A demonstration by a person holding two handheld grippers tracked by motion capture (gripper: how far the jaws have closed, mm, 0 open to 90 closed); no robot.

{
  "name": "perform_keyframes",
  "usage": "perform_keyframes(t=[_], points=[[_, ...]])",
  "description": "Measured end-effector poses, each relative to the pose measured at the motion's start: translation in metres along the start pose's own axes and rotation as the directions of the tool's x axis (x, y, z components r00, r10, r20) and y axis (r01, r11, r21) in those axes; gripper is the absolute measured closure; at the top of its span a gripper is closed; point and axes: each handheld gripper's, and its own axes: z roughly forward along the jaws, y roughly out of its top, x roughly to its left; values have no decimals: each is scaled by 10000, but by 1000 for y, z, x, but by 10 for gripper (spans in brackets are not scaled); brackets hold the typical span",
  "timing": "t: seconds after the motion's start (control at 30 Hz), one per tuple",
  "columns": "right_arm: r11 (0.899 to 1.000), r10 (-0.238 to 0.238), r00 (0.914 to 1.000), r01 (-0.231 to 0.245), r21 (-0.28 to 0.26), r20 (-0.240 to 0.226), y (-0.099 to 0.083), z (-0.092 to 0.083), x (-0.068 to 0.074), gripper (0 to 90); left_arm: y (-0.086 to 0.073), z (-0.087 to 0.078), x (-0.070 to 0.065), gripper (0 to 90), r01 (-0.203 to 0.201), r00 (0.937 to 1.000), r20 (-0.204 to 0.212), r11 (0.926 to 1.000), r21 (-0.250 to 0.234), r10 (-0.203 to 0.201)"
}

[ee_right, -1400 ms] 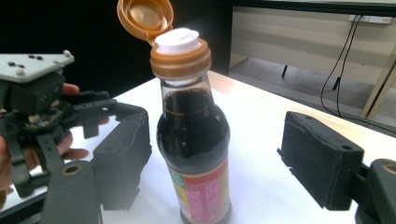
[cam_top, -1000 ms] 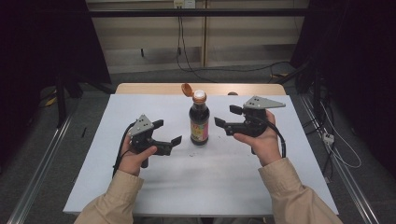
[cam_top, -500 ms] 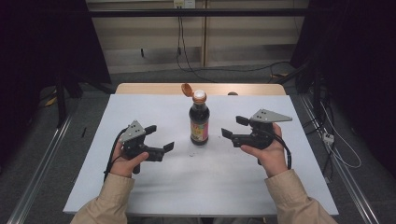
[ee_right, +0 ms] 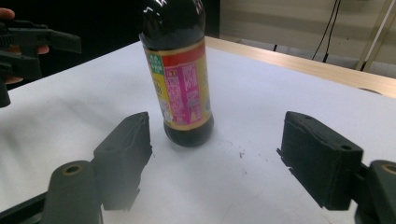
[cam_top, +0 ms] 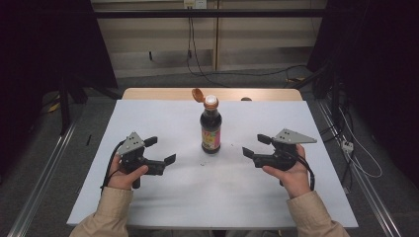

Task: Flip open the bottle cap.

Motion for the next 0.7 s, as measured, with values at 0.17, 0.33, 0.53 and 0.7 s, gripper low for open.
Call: perform_keyframes(t=[0.17, 0.33, 0.53, 0.7], points=[[9999, -13, 10000, 13, 114, 80, -10, -4, -2, 246, -4, -6, 2, 30, 3, 10000, -8, 10000, 68, -3], [9998, 20, 10000, -21, 195, 74, -20, -7, -3, 245, -7, -13, 4, 32, -14, 9999, -111, 9999, 106, 15], [9998, 70, 9999, -72, 182, 98, -30, -10, -5, 244, -11, -19, 6, 35, 39, 9999, -166, 9999, 151, -36], [9998, 92, 9998, -95, 185, 200, -38, -15, -6, 243, -14, -24, 8, 35, -9, 9997, -232, 9998, 179, 13]])
